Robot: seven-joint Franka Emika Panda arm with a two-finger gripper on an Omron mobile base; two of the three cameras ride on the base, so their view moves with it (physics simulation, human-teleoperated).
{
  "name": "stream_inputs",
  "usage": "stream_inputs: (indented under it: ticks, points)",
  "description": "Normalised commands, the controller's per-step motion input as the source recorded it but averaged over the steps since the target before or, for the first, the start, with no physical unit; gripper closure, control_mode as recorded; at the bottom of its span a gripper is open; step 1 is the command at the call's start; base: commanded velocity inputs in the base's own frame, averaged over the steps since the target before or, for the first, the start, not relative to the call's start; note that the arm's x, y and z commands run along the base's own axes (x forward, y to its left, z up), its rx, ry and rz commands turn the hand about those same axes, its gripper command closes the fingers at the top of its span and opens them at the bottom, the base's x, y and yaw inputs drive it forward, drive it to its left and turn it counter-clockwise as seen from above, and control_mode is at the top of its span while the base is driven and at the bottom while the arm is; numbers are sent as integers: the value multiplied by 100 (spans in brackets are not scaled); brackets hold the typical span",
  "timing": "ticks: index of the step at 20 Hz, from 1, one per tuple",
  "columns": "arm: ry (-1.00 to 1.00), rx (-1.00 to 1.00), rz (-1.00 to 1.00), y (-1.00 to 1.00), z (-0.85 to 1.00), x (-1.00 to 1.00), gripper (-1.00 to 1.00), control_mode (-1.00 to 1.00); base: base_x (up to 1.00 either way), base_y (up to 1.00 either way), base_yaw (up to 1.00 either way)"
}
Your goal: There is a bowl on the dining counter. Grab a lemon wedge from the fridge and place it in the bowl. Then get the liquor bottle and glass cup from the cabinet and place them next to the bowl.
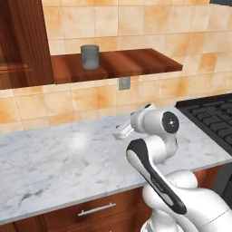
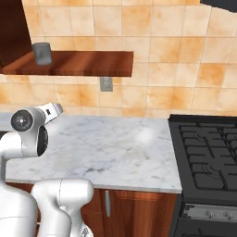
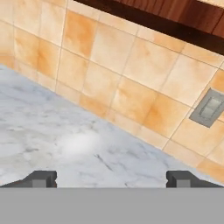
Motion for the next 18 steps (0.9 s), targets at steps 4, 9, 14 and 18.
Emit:
stream_inputs:
  ticks: [4, 9, 14, 18]
  points:
    - [0, -19, 23, 2, 68, -63, -100, -100, 0, 0, 0]
    - [8, -29, 23, 18, 93, -49, -100, -100, 0, 0, 0]
    - [0, -38, 13, -1, 100, -21, -100, -100, 0, 0, 0]
    - [-13, -37, 17, -21, 75, 13, -100, -100, 0, 0, 0]
